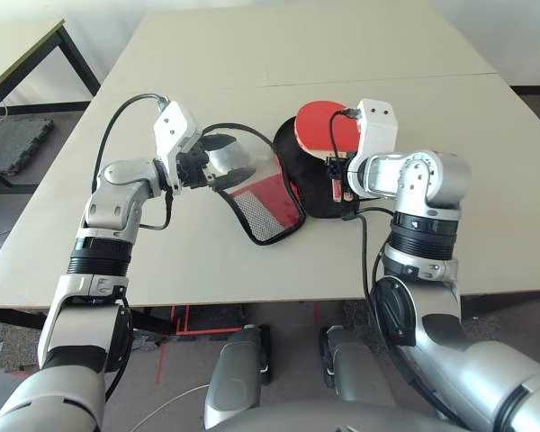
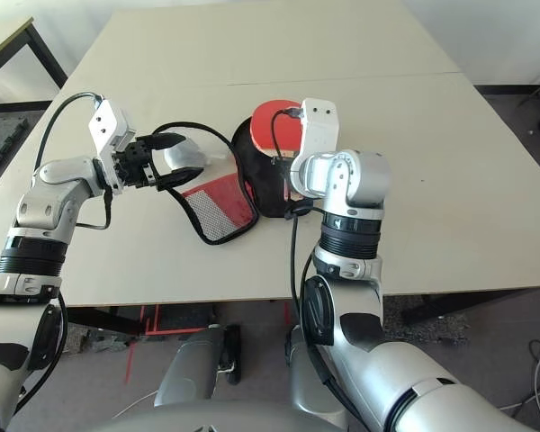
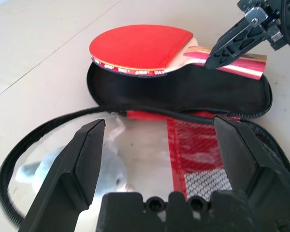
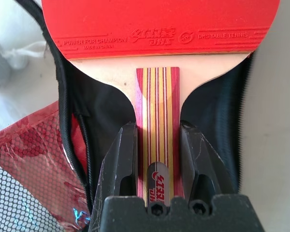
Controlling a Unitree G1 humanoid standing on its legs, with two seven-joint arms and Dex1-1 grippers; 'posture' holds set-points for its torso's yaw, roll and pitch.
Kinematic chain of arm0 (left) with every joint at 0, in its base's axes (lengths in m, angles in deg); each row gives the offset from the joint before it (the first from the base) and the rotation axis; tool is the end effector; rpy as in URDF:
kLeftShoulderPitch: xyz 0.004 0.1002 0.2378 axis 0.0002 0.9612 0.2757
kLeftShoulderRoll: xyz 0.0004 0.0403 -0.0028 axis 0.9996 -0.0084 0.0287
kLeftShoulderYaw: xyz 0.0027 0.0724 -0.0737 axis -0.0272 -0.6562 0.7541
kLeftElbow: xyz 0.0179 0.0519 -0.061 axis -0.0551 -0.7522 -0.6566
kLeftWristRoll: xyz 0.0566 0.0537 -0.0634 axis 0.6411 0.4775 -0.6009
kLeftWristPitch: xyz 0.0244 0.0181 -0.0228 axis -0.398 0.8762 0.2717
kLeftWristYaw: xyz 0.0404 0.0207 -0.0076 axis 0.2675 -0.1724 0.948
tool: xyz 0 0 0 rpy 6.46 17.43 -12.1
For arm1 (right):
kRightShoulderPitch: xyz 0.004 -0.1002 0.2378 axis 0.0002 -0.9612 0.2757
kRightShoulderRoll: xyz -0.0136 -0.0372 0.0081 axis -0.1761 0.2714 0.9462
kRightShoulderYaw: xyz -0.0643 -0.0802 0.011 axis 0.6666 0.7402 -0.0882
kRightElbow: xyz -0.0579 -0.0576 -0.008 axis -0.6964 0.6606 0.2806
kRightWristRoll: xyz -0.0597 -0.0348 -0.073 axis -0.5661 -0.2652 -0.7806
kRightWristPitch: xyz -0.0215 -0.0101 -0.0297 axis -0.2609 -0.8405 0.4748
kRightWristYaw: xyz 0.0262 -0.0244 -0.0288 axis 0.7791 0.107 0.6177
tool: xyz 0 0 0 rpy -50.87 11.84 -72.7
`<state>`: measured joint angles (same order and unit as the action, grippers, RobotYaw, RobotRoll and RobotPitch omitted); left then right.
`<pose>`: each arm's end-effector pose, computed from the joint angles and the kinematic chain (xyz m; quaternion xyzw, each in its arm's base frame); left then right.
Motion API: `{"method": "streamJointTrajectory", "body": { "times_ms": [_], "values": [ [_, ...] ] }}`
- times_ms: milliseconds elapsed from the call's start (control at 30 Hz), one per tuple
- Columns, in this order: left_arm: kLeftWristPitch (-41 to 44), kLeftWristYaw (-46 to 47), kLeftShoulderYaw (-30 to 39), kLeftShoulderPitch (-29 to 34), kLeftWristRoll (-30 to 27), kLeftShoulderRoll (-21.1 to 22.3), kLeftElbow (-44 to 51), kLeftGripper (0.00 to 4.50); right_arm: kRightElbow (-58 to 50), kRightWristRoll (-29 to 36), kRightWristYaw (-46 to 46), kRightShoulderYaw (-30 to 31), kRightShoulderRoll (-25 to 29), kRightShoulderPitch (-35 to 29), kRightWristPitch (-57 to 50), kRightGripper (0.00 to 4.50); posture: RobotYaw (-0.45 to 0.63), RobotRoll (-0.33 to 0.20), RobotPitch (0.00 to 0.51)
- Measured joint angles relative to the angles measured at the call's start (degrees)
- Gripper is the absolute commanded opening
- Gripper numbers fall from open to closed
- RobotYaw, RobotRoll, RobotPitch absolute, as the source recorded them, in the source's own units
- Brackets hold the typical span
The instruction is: Store the ping-pong paddle in its case and zip it.
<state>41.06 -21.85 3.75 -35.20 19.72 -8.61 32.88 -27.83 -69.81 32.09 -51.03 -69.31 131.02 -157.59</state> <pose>0.3078 0.2397 0.1736 0.1409 0.0105 -0.4707 0.8709 0.2995 -0.1032 0.1909 0.0742 0.3474 0.0835 0.9310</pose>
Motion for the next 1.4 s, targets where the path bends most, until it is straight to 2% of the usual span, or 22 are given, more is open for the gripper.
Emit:
{"method": "streamJointTrajectory", "body": {
  "times_ms": [300,800,1100,1133,1300,1400],
  "values": [
    [0.0,0.1,0.0,0.5,0.0,0.1,0.5,4.5,2.1,0.0,2.0,6.7,1.7,-1.1,1.5,1.03,0.12,0.0,0.117],
    [0.1,0.7,0.0,1.2,0.0,0.1,0.6,4.5,3.3,-1.7,1.3,7.1,2.0,-2.6,2.7,1.03,0.12,0.0,0.11],
    [0.4,1.2,0.0,1.4,0.0,0.1,0.6,4.5,3.6,-1.3,3.0,7.3,2.0,-2.6,4.4,4.28,0.12,0.0,0.111],
    [0.6,1.2,0.0,1.5,0.0,0.3,0.6,4.5,3.6,-1.0,3.6,7.3,2.1,-2.6,4.4,4.49,0.12,0.0,0.111],
    [1.4,1.1,0.1,1.8,-0.1,2.0,1.4,4.5,0.1,1.5,8.2,9.1,5.2,-2.9,5.7,4.49,0.12,0.0,0.11],
    [2.1,0.1,0.5,2.3,-0.2,4.5,2.2,4.5,-5.0,5.8,16.3,9.5,10.4,-5.5,11.9,4.49,0.11,0.0,0.108]
  ]
}}
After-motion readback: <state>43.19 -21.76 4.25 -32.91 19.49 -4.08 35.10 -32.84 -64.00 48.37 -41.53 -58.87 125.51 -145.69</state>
